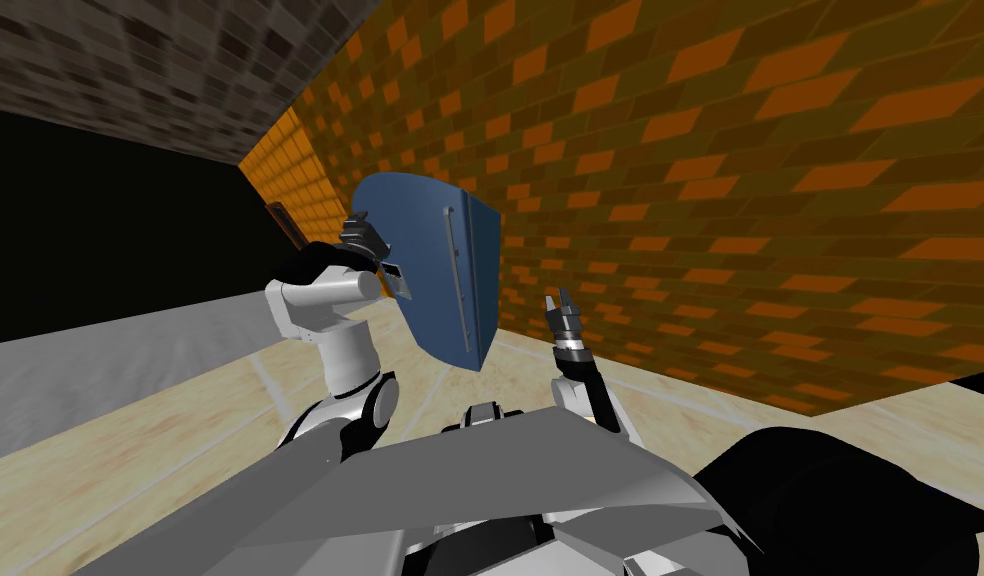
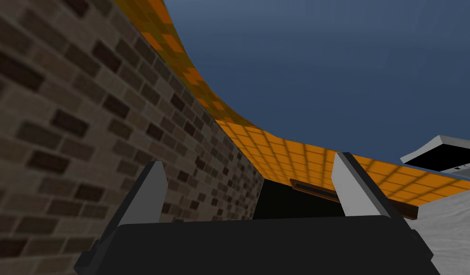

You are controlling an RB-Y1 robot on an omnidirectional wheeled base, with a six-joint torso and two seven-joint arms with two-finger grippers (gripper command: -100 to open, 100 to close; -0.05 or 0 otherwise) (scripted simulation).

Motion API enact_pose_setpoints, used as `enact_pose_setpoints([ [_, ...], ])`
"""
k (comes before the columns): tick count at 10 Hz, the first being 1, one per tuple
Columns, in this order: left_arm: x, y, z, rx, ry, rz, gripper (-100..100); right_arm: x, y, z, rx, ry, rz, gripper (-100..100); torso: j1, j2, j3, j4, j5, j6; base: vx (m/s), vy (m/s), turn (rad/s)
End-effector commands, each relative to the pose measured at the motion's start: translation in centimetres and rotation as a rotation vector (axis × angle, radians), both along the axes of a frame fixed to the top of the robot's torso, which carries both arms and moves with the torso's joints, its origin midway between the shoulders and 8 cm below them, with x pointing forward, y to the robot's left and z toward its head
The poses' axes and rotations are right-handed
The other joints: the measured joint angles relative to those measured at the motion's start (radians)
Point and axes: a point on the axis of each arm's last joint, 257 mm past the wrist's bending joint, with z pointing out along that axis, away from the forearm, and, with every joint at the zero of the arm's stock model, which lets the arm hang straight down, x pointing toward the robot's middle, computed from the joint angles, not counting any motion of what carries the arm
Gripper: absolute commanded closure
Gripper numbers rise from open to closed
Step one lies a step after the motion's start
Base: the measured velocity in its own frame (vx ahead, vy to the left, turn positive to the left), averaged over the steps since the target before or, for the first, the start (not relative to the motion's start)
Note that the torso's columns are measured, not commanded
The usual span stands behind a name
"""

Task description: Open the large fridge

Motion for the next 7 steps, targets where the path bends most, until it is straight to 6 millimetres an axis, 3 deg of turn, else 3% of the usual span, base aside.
enact_pose_setpoints([
  [1,0.3,-0.4,0.4,-0.023,0.024,-0.013,-100,0.0,0.0,0.0,0.0,0.0,0.0,0,0.0,0.0,0.0,0.0,0.0,0.0,0.014,-0.014,-0.004],
  [7,1.3,-1.3,2.1,-0.098,0.081,-0.058,-100,0.0,0.0,0.0,0.0,0.0,0.0,0,0.0,0.0,0.0,0.0,0.0,0.0,0.031,-0.027,0.031],
])
